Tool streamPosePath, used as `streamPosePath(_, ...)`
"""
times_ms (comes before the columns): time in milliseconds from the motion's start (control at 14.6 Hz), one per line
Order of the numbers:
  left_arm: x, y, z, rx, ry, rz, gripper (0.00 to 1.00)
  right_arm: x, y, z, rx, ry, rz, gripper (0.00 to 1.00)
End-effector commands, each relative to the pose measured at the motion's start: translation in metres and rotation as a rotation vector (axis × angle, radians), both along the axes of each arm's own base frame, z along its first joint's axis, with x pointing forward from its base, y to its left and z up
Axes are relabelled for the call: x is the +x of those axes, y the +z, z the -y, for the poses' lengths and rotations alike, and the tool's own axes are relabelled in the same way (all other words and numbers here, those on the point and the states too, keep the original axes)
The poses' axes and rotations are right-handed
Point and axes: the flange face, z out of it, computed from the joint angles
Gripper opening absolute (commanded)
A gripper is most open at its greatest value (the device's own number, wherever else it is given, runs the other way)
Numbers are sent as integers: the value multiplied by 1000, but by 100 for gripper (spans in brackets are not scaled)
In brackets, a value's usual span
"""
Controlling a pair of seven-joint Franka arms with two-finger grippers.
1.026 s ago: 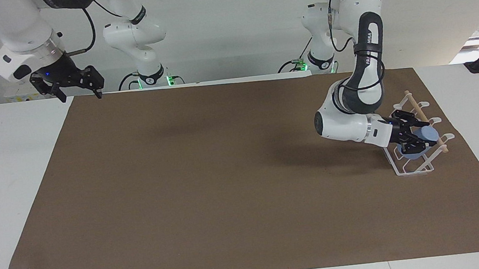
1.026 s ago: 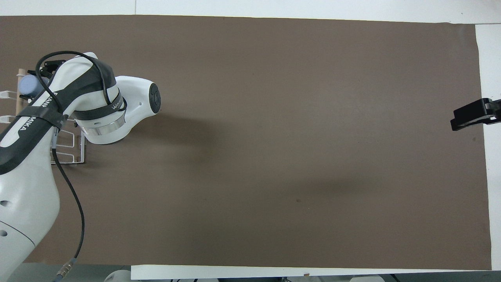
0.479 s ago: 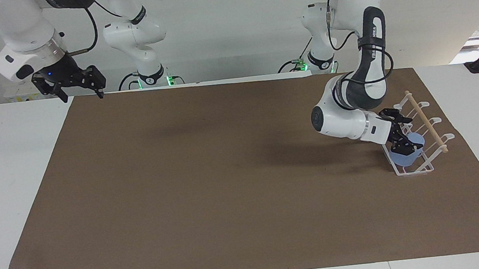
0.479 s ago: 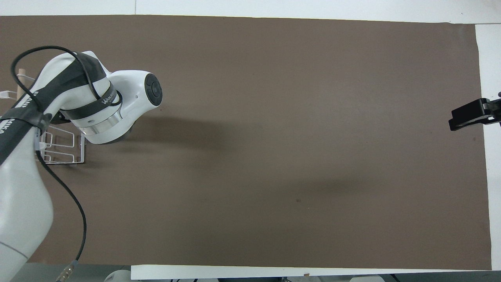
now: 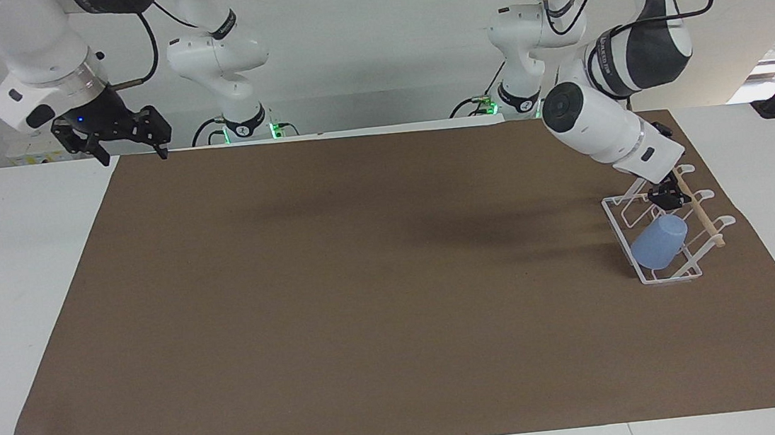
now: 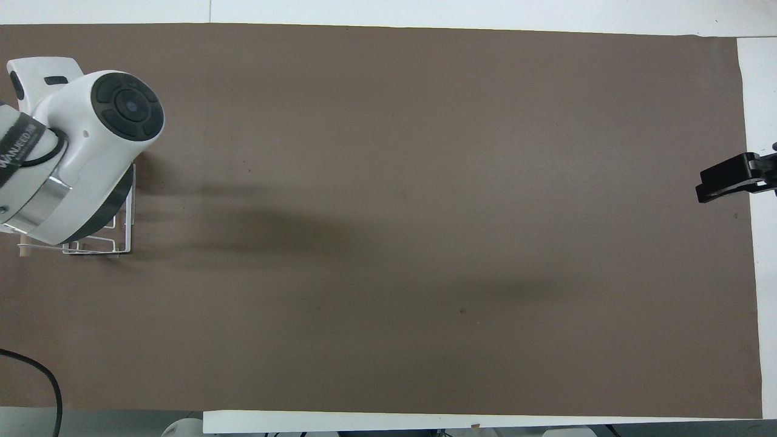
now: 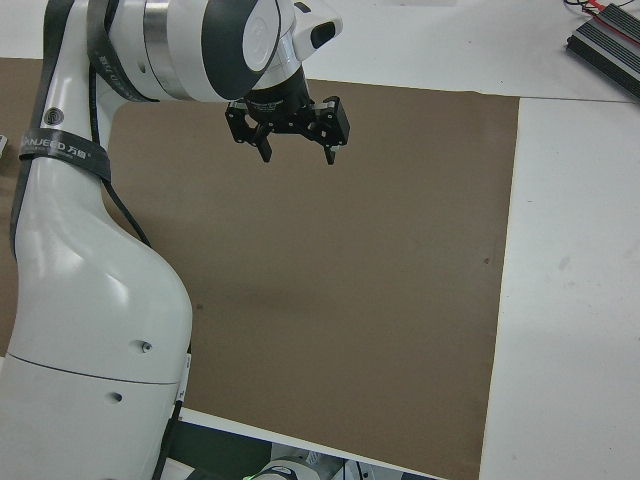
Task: Hang cup on cup holder
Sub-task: 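Carry the cup to the acrylic rack with the left gripper, then release the cup on the rack and retract the left gripper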
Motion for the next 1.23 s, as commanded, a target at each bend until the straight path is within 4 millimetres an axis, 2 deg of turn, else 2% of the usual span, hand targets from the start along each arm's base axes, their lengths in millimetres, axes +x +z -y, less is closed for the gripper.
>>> streamPosePath(0, -4, 0, -8, -156, -94, -160, 100, -8, 0, 2, 2, 7, -5, 99)
streamPosePath(137, -11, 12, -10, -356, -182, -256, 100, -8, 0, 2, 2, 6, -5, 99)
streamPosePath(342, -25, 49, -37, -500, -299, -295, 100, -8, 0, 2, 2, 7, -5, 99)
streamPosePath(616, -37, 71, -80, -637, -592, -503, 100, -8, 0, 2, 2, 7, -5, 99)
streamPosePath(821, -41, 110, -100, -741, -868, -646, 100, -8, 0, 2, 2, 7, -5, 99)
streamPosePath(958, -28, 127, -103, -814, -929, -630, 100, -8, 0, 2, 2, 7, -5, 99)
streamPosePath(1163, -22, 131, -89, -803, -965, -623, 100, -8, 0, 2, 2, 7, -5, 99)
